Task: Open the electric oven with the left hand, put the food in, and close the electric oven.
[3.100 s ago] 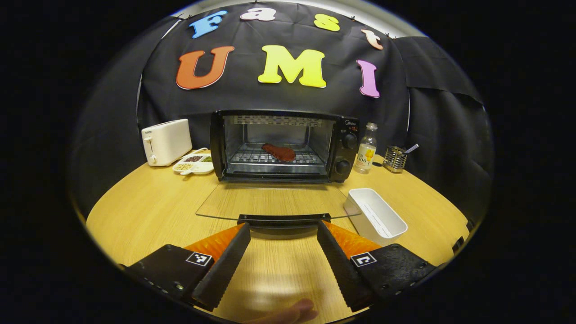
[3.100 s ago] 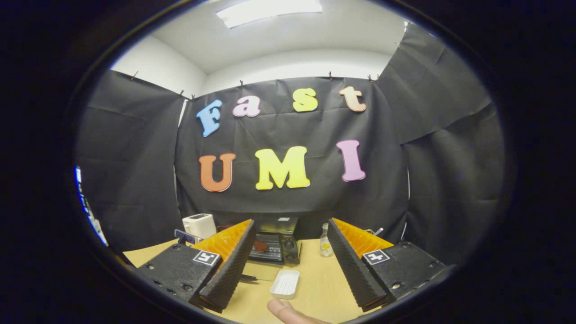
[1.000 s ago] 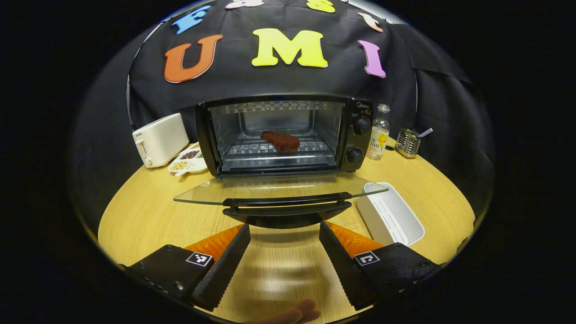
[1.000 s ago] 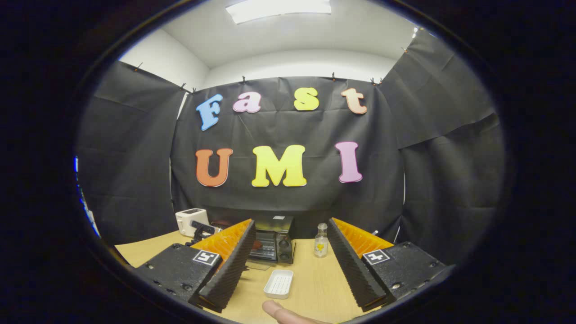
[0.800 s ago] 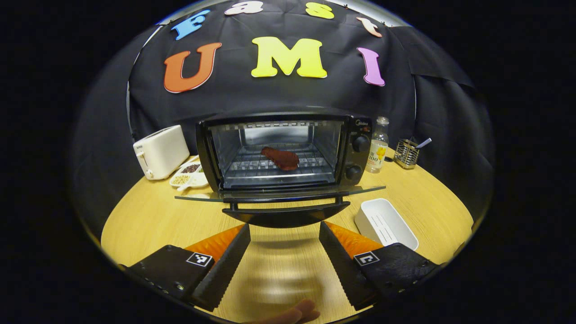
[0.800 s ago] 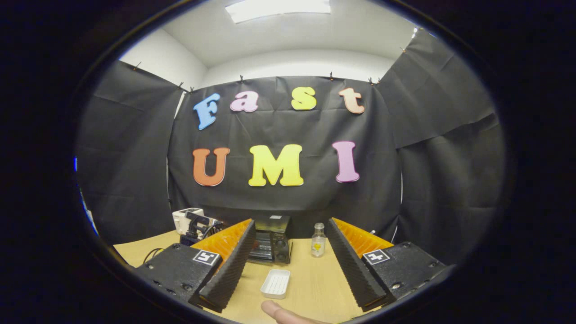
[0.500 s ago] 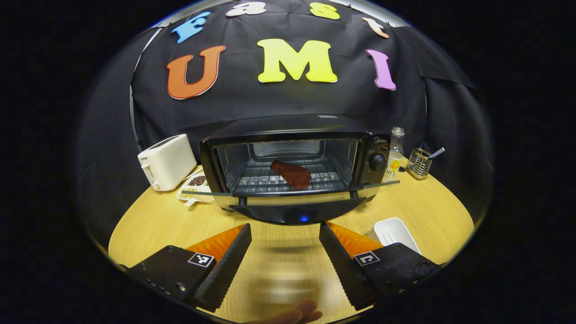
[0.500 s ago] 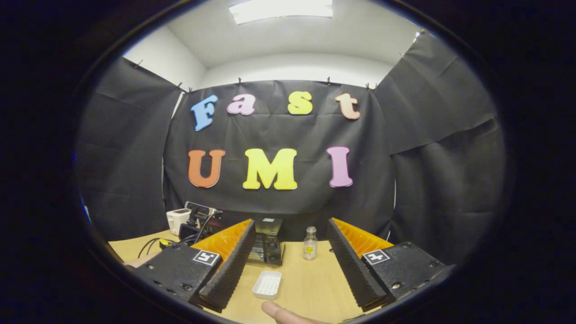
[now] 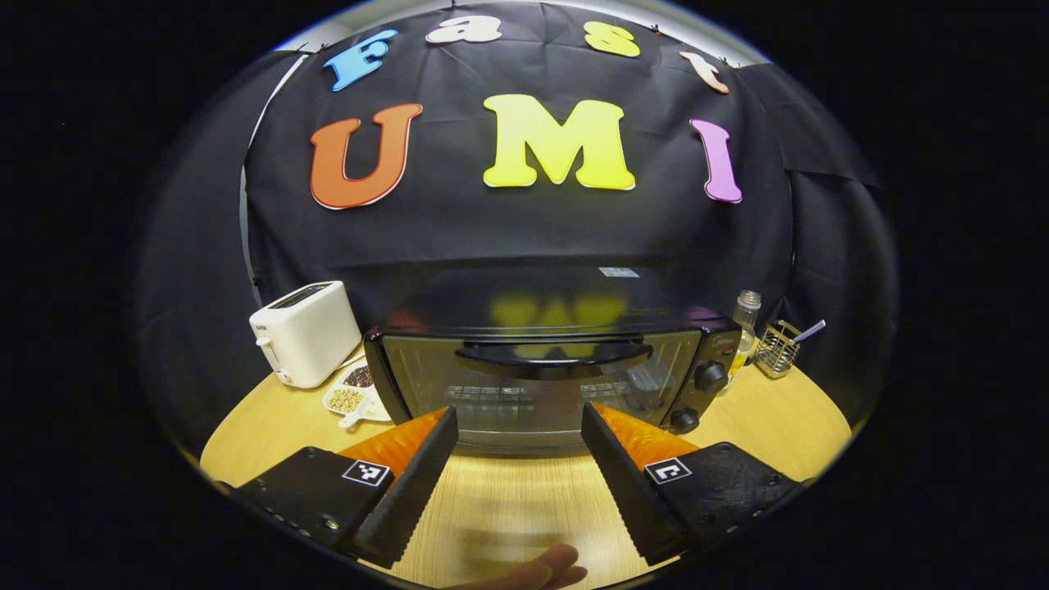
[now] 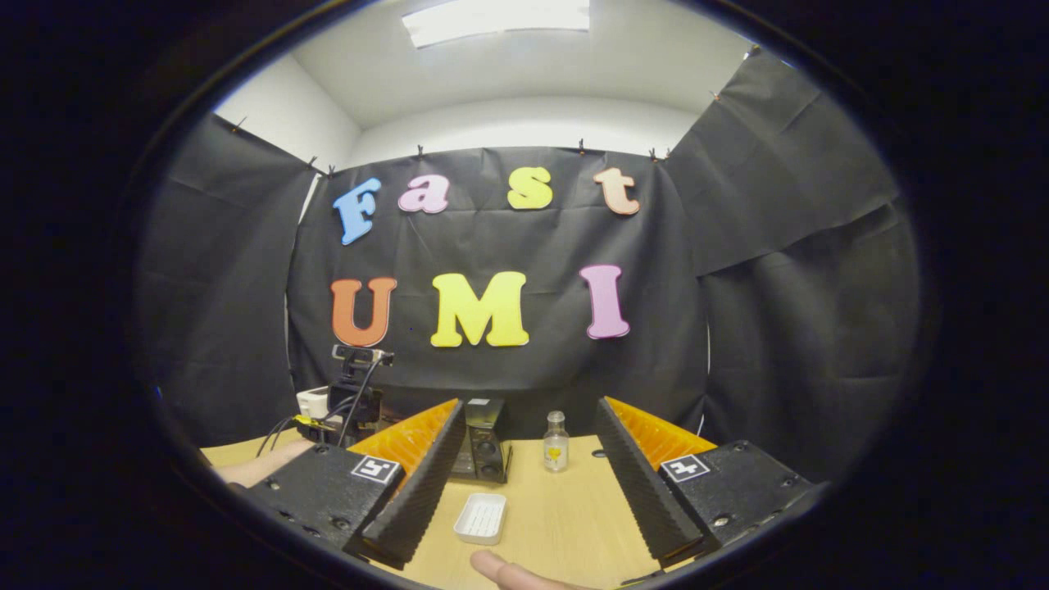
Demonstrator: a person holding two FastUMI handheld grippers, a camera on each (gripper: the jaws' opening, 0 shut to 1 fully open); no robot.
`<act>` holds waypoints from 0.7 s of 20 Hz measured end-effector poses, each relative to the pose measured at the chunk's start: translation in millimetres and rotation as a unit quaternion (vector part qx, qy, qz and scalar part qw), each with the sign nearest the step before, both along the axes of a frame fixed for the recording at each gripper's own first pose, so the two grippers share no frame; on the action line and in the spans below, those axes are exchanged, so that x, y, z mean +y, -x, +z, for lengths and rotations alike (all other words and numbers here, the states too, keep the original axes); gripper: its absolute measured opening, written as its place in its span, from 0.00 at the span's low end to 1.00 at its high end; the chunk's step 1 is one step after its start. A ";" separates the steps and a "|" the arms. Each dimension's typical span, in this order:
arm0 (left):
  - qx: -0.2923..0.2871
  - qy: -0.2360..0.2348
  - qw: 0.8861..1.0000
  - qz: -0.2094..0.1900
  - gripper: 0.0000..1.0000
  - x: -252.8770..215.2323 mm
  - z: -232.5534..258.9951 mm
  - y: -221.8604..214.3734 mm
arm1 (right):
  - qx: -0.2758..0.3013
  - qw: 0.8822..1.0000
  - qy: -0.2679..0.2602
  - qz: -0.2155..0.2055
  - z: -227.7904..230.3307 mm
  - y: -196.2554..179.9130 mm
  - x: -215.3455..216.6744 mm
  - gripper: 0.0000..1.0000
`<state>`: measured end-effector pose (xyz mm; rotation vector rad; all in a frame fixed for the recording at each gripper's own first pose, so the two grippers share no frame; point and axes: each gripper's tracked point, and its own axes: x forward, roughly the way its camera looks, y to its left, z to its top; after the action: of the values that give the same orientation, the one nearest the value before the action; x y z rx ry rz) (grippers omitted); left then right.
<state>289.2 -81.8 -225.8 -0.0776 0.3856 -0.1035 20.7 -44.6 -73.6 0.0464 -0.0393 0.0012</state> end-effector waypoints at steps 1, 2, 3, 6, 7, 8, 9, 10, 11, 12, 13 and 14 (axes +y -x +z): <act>-0.006 0.002 1.000 0.000 0.97 1.4 6.4 6.9 | 0.002 1.000 -0.004 -0.001 0.3 -0.7 -0.7 1.00; -0.012 0.001 1.000 0.002 0.97 4.5 15.0 14.9 | 0.004 1.000 -0.007 -0.002 -1.2 -1.1 -1.1 0.96; -0.019 0.002 1.000 0.004 0.97 8.1 22.3 21.8 | 0.006 1.000 -0.008 -0.003 -2.0 -1.4 -0.7 0.96; -0.049 0.018 0.999 0.003 0.97 15.4 55.3 55.0 | 0.009 1.000 -0.013 0.002 -3.4 -1.7 4.4 1.00; -0.060 0.018 0.998 0.005 0.97 19.7 67.2 67.0 | 0.011 1.000 -0.014 0.001 -3.8 -1.2 4.8 1.00; -0.076 0.018 0.997 0.007 0.97 24.1 81.7 80.1 | 0.013 1.000 -0.016 -0.001 -5.1 -0.8 4.0 0.96; -0.092 0.020 0.996 0.006 0.97 26.3 97.2 94.4 | 0.015 1.000 -0.016 -0.008 -4.9 0.1 2.7 1.00; -0.107 0.022 0.994 0.005 0.96 28.9 110.7 109.1 | 0.013 1.000 -0.014 -0.019 -2.4 1.4 -0.8 1.00; -0.117 0.024 0.993 0.000 0.97 29.9 122.4 125.2 | 0.010 0.999 -0.014 -0.028 1.0 4.1 -1.9 1.00; -0.126 0.022 0.992 -0.005 0.97 30.0 132.7 138.5 | 0.007 0.999 -0.017 -0.032 3.3 7.4 0.1 0.96; -0.132 0.015 0.991 -0.008 0.97 33.3 142.3 152.8 | 0.004 0.999 -0.020 -0.031 6.5 11.4 3.5 1.00; -0.140 0.005 0.990 -0.006 0.96 38.2 150.8 166.5 | 0.002 0.999 -0.020 -0.030 8.0 15.3 4.9 1.00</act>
<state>122.7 -43.6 -75.0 -0.0699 0.1050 -0.1268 5.3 -39.7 -65.7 0.0860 -0.0374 -0.0606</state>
